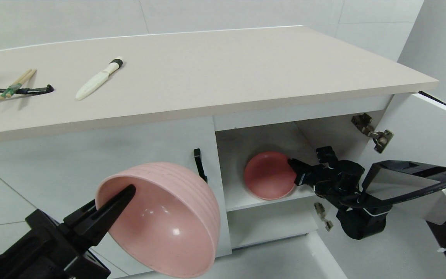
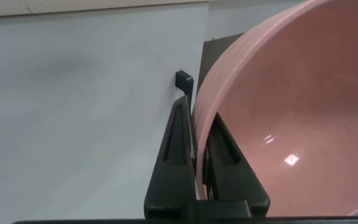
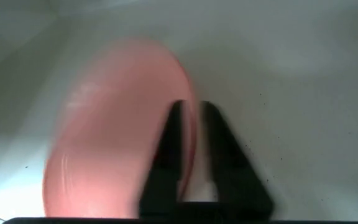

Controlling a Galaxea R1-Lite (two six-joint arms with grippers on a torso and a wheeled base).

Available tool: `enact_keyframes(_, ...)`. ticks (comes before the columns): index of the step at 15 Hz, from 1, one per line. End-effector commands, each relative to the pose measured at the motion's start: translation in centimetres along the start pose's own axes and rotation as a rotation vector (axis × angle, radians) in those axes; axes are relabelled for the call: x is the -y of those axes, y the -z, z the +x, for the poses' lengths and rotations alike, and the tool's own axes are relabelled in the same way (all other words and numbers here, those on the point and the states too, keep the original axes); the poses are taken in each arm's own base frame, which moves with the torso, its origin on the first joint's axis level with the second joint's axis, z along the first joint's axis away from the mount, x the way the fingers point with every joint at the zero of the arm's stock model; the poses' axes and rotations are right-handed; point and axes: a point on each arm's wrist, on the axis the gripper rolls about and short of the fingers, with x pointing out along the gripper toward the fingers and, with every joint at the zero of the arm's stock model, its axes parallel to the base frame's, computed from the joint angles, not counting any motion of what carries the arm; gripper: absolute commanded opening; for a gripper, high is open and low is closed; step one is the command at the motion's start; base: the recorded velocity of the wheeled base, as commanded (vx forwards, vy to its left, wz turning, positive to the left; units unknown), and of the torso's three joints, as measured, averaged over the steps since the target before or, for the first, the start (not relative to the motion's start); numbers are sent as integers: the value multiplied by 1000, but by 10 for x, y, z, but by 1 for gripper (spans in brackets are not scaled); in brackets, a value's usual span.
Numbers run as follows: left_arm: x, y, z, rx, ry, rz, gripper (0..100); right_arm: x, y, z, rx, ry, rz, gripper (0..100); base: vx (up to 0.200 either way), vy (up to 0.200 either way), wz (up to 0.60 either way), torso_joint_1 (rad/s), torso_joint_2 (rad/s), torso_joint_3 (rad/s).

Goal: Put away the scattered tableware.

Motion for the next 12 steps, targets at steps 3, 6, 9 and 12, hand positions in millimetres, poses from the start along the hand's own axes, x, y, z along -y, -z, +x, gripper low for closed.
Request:
enact_keyframes(3, 0, 3, 3, -20, 0, 4, 0, 4, 4, 9, 29, 16, -11, 100, 0, 0, 0, 0, 0, 0)
enact_keyframes(6, 1, 5, 11, -31, 0, 5, 0, -1, -16, 6, 59, 14, -50, 100, 0, 0, 0, 0, 0, 0)
enact_keyframes(9, 3, 7, 24, -37, 0, 20, 0, -27, -50, -30, 19, 3, -102, 100, 0, 0, 0, 0, 0, 0)
enact_keyframes(12, 6, 11, 42, -49, 1, 65, 0, -52, -81, -95, -55, 1, -147, 100, 0, 0, 0, 0, 0, 0)
